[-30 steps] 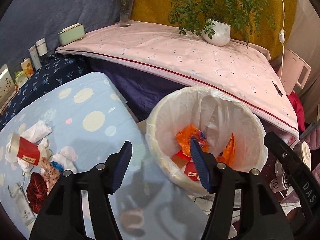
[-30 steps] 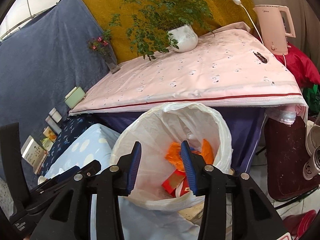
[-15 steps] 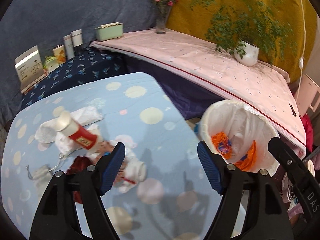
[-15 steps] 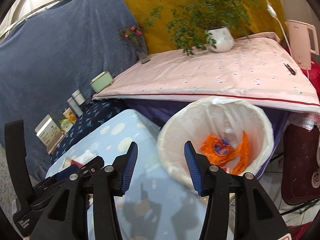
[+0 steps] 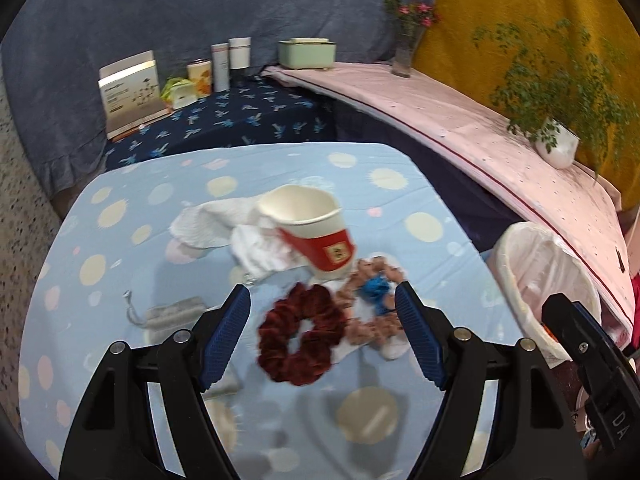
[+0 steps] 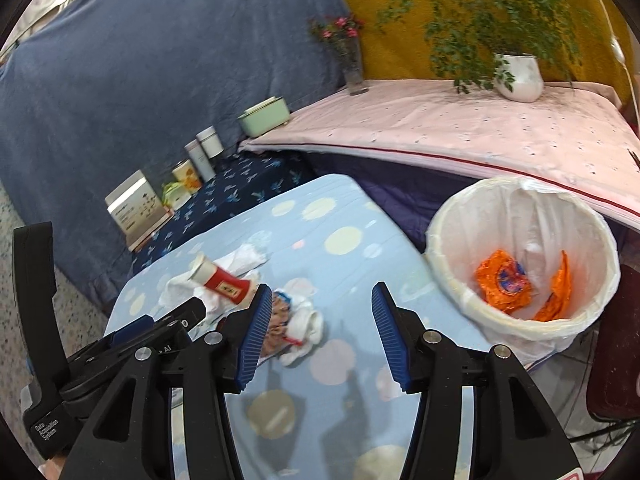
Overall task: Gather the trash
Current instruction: 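Move the left tool to the grey pouch while the right tool approaches the dark red scrunchie, then grasp the grey drawstring pouch with the left tool while the right tool grasps the dark red scrunchie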
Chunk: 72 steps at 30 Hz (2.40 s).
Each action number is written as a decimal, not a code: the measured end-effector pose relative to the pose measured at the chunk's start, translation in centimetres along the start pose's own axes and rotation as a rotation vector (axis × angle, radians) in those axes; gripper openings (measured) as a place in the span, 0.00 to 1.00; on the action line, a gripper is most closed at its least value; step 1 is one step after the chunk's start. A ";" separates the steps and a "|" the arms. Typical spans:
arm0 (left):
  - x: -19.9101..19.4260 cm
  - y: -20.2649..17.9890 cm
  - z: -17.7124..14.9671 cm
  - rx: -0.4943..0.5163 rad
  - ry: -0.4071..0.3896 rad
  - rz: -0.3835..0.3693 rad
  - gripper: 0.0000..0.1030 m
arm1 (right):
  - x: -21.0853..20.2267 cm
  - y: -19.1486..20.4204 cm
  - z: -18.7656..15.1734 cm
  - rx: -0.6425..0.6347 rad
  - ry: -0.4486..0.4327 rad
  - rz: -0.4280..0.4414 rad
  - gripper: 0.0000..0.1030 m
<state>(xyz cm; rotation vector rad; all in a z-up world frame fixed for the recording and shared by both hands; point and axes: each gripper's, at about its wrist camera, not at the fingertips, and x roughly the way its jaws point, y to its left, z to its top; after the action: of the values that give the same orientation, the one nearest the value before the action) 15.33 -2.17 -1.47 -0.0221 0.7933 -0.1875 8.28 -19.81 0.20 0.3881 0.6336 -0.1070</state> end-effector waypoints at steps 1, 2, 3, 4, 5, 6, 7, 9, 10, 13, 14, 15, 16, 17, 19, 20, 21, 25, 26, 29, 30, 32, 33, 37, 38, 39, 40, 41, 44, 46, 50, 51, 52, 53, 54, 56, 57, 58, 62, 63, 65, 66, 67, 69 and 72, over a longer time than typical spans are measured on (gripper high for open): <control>0.0 0.7 -0.2 -0.010 0.001 0.011 0.69 | 0.2 0.6 -0.2 -0.009 0.007 0.006 0.50; 0.0 1.4 -0.4 -0.019 0.003 0.021 0.69 | 0.4 1.2 -0.4 -0.018 0.014 0.011 0.50; 0.0 2.0 -0.5 -0.026 0.005 0.030 0.69 | 0.6 1.9 -0.7 -0.029 0.023 0.018 0.50; 0.0 2.7 -0.8 -0.035 0.009 0.039 0.69 | 0.7 2.4 -1.0 -0.037 0.030 0.023 0.50; 0.0 3.4 -1.0 -0.044 0.015 0.047 0.72 | 0.9 2.9 -1.2 -0.045 0.037 0.029 0.50; 0.1 4.2 -1.3 -0.059 0.022 0.059 0.74 | 1.1 3.4 -1.4 -0.053 0.044 0.035 0.50; 0.2 4.8 -1.5 -0.069 0.025 0.069 0.76 | 1.3 4.0 -1.7 -0.062 0.054 0.041 0.50; 0.3 6.5 -2.1 -0.096 0.036 0.094 0.78 | 1.8 4.9 -2.2 -0.078 0.072 0.051 0.50; 0.5 7.3 -2.4 -0.109 0.046 0.103 0.78 | 2.1 5.4 -2.5 -0.087 0.083 0.058 0.50; 1.2 9.5 -3.4 -0.143 0.080 0.128 0.79 | 3.1 6.7 -3.3 -0.103 0.112 0.073 0.50; 1.5 10.3 -3.8 -0.154 0.090 0.137 0.79 | 3.4 6.9 -3.5 -0.107 0.122 0.077 0.50; 1.6 10.7 -4.0 -0.161 0.097 0.141 0.79 | 3.8 7.3 -3.8 -0.113 0.133 0.080 0.50; 1.8 11.3 -4.3 -0.170 0.106 0.145 0.79 | 4.2 7.7 -4.1 -0.117 0.147 0.083 0.50; 2.1 11.9 -4.6 -0.176 0.116 0.150 0.79 | 4.6 8.0 -4.4 -0.121 0.159 0.086 0.50; 2.5 12.6 -5.1 -0.183 0.129 0.155 0.79 | 5.5 8.5 -5.0 -0.127 0.181 0.089 0.50; 2.7 12.9 -5.2 -0.186 0.135 0.158 0.79 | 5.9 8.7 -5.2 -0.131 0.190 0.088 0.50; 2.9 13.2 -5.5 -0.189 0.142 0.159 0.79 | 6.3 8.9 -5.4 -0.134 0.200 0.087 0.50; 3.8 14.2 -6.3 -0.206 0.172 0.153 0.79 | 8.0 9.5 -6.2 -0.143 0.234 0.081 0.50; 4.1 14.4 -6.4 -0.210 0.179 0.151 0.79 | 8.5 9.5 -6.3 -0.145 0.240 0.078 0.50; 4.6 14.7 -6.7 -0.220 0.192 0.142 0.79 | 9.6 9.6 -6.7 -0.150 0.255 0.068 0.50; 4.7 14.7 -6.8 -0.221 0.191 0.140 0.79 | 9.9 9.6 -6.8 -0.150 0.258 0.066 0.50; 4.8 14.6 -6.7 -0.211 0.186 0.138 0.79 | 10.6 9.7 -7.0 -0.150 0.269 0.061 0.50; 4.9 14.5 -6.6 -0.208 0.186 0.135 0.79 | 10.9 9.7 -7.2 -0.151 0.275 0.058 0.50; 5.2 14.2 -6.4 -0.197 0.182 0.127 0.79 | 11.7 9.8 -7.5 -0.162 0.286 0.045 0.39; 5.3 14.0 -6.4 -0.192 0.181 0.125 0.77 | 11.9 9.9 -7.6 -0.166 0.291 0.043 0.35; 5.3 13.9 -6.3 -0.185 0.178 0.124 0.75 | 12.0 9.9 -7.8 -0.171 0.293 0.039 0.29; 5.4 13.8 -6.2 -0.179 0.176 0.124 0.71 | 12.1 9.9 -7.8 -0.172 0.293 0.038 0.26; 5.4 13.6 -6.1 -0.172 0.175 0.125 0.66 | 12.1 9.9 -7.9 -0.171 0.294 0.041 0.24; 5.4 13.2 -6.0 -0.151 0.168 0.127 0.51 | 12.3 10.0 -7.9 -0.173 0.298 0.046 0.19; 5.4 13.0 -5.9 -0.141 0.168 0.112 0.36 | 12.2 10.0 -7.9 -0.177 0.297 0.049 0.17; 5.3 12.8 -5.8 -0.141 0.169 0.096 0.12 | 11.8 10.2 -7.8 -0.184 0.290 0.063 0.13; 5.2 12.7 -5.8 -0.140 0.166 0.094 0.08 | 11.6 10.3 -7.8 -0.185 0.288 0.069 0.13; 5.1 12.7 -5.8 -0.140 0.163 0.093 0.05 | 11.3 10.3 -7.7 -0.188 0.280 0.076 0.12; 4.9 12.7 -5.8 -0.141 0.160 0.090 0.04 | 11.0 10.4 -7.6 -0.189 0.273 0.080 0.12; 4.6 12.6 -5.7 -0.141 0.155 0.087 0.03 | 10.6 10.4 -7.5 -0.190 0.264 0.088 0.12; 4.0 12.3 -5.5 -0.137 0.141 0.085 0.02 | 10.0 10.5 -7.1 -0.186 0.251 0.103 0.12; 3.6 12.2 -5.4 -0.135 0.134 0.082 0.02 | 9.6 10.5 -6.9 -0.185 0.244 0.109 0.11; 3.2 12.0 -5.3 -0.132 0.126 0.078 0.01 | 9.1 10.5 -6.6 -0.183 0.232 0.118 0.11; 1.5 10.9 -4.5 -0.120 0.092 0.061 0.01 | 7.2 10.4 -5.6 -0.176 0.191 0.144 0.10; 1.1 10.6 -4.4 -0.117 0.085 0.055 0.01 | 6.5 10.3 -5.3 -0.174 0.175 0.150 0.10; 0.2 9.8 -4.0 -0.109 0.067 0.044 0.01 | 5.5 10.1 -4.7 -0.169 0.152 0.156 0.10; -0.1 9.5 -3.8 -0.105 0.061 0.039 0.01 | 4.9 9.9 -4.3 -0.164 0.136 0.161 0.10; -0.6 9.0 -3.5 -0.099 0.052 0.032 0.01 | 4.3 9.7 -4.0 -0.160 0.124 0.162 0.10; -1.2 8.2 -3.3 -0.088 0.041 0.021 0.01 | 3.4 9.1 -3.4 -0.148 0.100 0.164 0.10; -2.1 6.9 -3.1 -0.078 0.028 0.002 0.01 | 1.9 7.9 -2.4 -0.126 0.064 0.160 0.10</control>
<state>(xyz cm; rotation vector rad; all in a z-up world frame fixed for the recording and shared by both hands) 12.82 5.18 -2.76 -0.0921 0.8286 -0.1557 10.15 -11.59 -0.16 0.3200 0.6670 0.0976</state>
